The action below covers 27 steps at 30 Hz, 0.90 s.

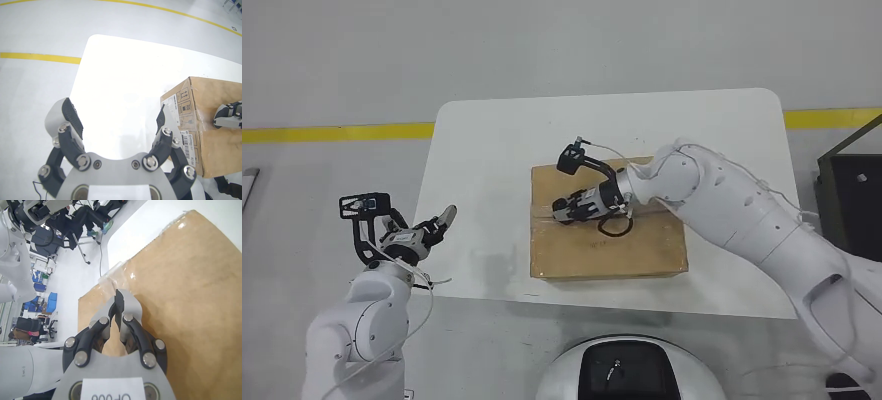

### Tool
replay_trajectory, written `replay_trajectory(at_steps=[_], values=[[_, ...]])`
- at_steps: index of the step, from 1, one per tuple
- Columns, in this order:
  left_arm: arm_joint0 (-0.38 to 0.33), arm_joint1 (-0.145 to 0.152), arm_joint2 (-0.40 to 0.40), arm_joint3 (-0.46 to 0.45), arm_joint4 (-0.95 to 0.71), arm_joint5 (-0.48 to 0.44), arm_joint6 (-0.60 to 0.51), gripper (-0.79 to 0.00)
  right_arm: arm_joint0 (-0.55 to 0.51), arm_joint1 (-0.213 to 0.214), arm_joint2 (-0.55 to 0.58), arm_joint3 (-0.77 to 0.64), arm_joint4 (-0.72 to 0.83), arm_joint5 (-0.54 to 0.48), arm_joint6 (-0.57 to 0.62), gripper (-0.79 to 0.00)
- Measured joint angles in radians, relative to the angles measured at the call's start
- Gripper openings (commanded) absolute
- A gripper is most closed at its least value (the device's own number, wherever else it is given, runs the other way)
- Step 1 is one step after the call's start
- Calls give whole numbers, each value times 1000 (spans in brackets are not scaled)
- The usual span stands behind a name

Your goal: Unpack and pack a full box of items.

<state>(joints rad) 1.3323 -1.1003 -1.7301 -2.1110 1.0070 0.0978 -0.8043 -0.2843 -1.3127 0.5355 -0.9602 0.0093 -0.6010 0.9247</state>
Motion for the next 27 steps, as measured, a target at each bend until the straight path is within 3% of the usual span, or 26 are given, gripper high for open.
replay_trajectory(at_steps=[7, 17, 27], values=[[0, 0, 0, 0, 0, 0, 0, 0, -98, 81, 125, -112, -30, 22, 49, -785], [0, 0, 0, 0, 0, 0, 0, 0, -320, 208, 373, -378, -90, 104, 156, -785], [0, 0, 0, 0, 0, 0, 0, 0, -554, 298, 650, -529, -103, 144, 172, -785]])
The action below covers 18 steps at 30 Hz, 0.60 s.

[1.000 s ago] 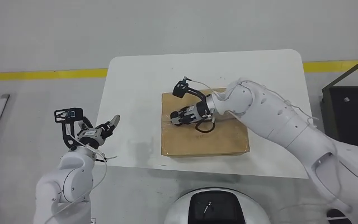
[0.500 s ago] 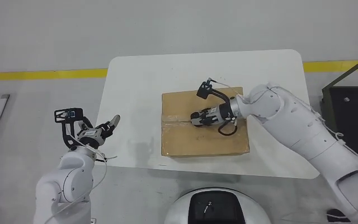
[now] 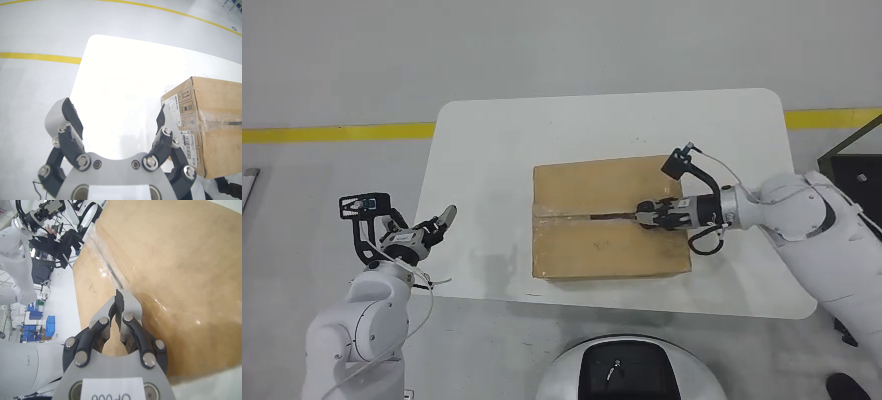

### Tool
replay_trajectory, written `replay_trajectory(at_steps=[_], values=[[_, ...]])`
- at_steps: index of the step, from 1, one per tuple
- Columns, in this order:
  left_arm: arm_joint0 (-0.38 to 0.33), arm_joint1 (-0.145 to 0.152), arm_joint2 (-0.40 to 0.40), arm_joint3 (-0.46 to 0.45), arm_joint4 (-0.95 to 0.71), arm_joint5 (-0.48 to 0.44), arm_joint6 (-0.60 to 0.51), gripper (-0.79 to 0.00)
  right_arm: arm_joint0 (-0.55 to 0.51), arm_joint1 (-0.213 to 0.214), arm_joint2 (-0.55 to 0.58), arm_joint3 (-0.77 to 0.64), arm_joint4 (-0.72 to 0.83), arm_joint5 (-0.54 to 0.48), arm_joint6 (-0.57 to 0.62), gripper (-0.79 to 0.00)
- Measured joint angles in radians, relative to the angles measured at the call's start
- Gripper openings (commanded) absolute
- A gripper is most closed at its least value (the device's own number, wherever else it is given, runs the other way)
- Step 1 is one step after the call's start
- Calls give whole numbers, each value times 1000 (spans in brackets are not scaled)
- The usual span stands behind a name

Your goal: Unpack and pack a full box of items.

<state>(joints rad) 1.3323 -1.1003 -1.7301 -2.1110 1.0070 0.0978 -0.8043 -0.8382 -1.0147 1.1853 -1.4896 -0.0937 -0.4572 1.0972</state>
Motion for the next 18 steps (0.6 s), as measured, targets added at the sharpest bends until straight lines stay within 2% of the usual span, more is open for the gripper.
replay_trajectory(at_steps=[9, 14, 18], values=[[0, 0, 0, 0, 0, 0, 0, 0, -150, 47, 200, -130, 17, 8, -3, -785], [0, 0, 0, 0, 0, 0, 0, 0, -182, 58, 238, -214, 16, 22, 0, -785], [0, 0, 0, 0, 0, 0, 0, 0, -212, 62, 251, -203, 12, 37, -20, -785]])
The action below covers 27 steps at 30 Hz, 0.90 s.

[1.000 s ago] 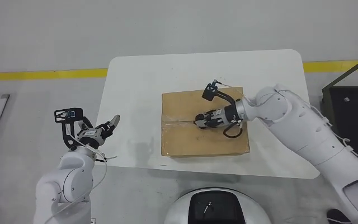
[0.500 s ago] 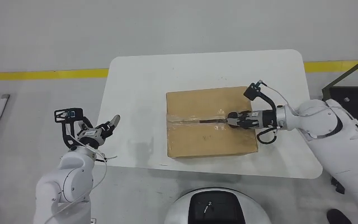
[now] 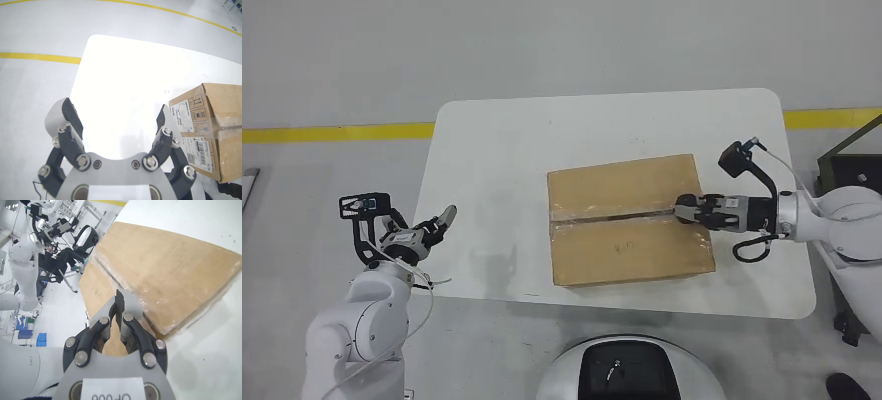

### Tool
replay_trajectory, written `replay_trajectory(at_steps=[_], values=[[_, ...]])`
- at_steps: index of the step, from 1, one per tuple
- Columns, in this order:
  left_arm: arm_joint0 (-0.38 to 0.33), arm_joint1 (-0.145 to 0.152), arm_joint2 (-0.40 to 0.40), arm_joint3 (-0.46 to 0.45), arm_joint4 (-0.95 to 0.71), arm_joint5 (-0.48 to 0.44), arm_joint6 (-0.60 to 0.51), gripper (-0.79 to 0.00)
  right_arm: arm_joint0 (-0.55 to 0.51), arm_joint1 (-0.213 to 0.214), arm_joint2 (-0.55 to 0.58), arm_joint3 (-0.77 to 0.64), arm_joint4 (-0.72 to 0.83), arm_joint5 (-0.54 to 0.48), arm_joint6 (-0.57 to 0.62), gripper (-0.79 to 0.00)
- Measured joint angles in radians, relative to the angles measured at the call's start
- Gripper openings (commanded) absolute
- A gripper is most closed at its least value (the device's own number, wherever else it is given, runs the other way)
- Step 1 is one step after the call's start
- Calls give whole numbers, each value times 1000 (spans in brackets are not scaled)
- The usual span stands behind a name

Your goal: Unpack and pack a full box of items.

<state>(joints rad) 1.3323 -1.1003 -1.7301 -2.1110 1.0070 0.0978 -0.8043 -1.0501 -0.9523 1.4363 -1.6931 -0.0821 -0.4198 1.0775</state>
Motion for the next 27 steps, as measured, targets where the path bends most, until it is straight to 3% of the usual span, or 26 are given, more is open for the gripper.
replay_trajectory(at_steps=[8, 13, 17, 21, 27], values=[[0, 0, 0, 0, 0, 0, 0, 0, -31, 7, 22, 32, -4, 1, -57, -785], [0, 0, 0, 0, 0, 0, 0, 0, -123, 16, 145, -19, -67, -50, -241, -785], [0, 0, 0, 0, 0, 0, 0, 0, -264, 18, 221, -57, -223, 15, -391, -785], [0, 0, 0, 0, 0, 0, 0, 0, -318, 9, 153, -75, -314, 66, -448, -785], [0, 0, 0, 0, 0, 0, 0, 0, -236, -13, -37, -50, -328, 46, -435, -785]])
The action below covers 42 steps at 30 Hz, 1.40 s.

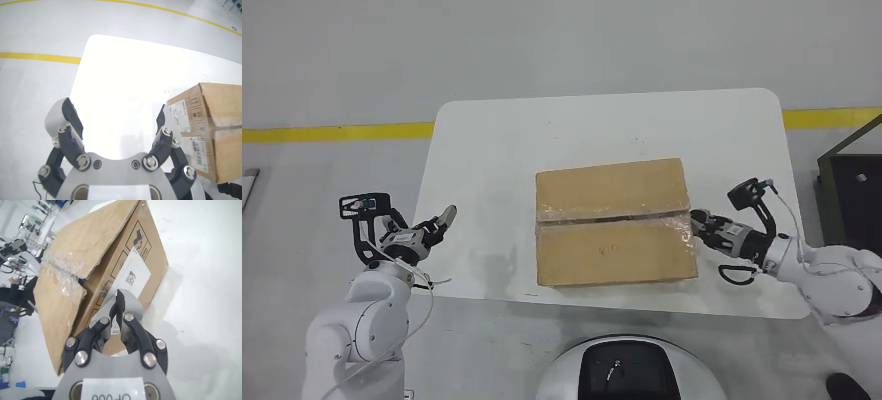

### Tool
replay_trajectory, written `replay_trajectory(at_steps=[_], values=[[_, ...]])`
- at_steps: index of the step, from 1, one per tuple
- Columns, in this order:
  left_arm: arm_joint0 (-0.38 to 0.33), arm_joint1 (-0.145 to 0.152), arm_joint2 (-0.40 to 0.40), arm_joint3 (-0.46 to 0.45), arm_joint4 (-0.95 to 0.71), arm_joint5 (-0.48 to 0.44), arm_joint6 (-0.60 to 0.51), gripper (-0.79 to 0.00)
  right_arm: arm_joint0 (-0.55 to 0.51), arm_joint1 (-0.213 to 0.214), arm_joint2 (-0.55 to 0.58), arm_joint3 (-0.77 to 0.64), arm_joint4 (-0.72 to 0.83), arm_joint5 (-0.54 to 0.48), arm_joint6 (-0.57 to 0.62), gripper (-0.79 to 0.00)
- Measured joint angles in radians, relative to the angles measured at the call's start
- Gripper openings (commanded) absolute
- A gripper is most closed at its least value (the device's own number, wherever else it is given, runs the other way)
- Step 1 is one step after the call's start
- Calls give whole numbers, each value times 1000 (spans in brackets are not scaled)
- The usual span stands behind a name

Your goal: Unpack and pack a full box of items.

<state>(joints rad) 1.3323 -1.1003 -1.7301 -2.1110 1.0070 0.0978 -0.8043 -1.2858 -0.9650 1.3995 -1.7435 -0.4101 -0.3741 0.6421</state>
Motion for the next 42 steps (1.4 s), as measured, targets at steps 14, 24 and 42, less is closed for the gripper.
replay_trajectory(at_steps=[14, 24, 42], values=[[26, -2, -4, -40, -64, -27, 23, 0, -151, 18, 255, -350, -432, 302, -164, -785], [34, 2, -75, -173, -264, -36, -79, 0, -285, 10, 235, -553, -754, 431, -171, 0], [34, 3, -77, -183, -276, -54, -84, 0, -280, 9, 224, -538, -733, 419, -181, -23]])
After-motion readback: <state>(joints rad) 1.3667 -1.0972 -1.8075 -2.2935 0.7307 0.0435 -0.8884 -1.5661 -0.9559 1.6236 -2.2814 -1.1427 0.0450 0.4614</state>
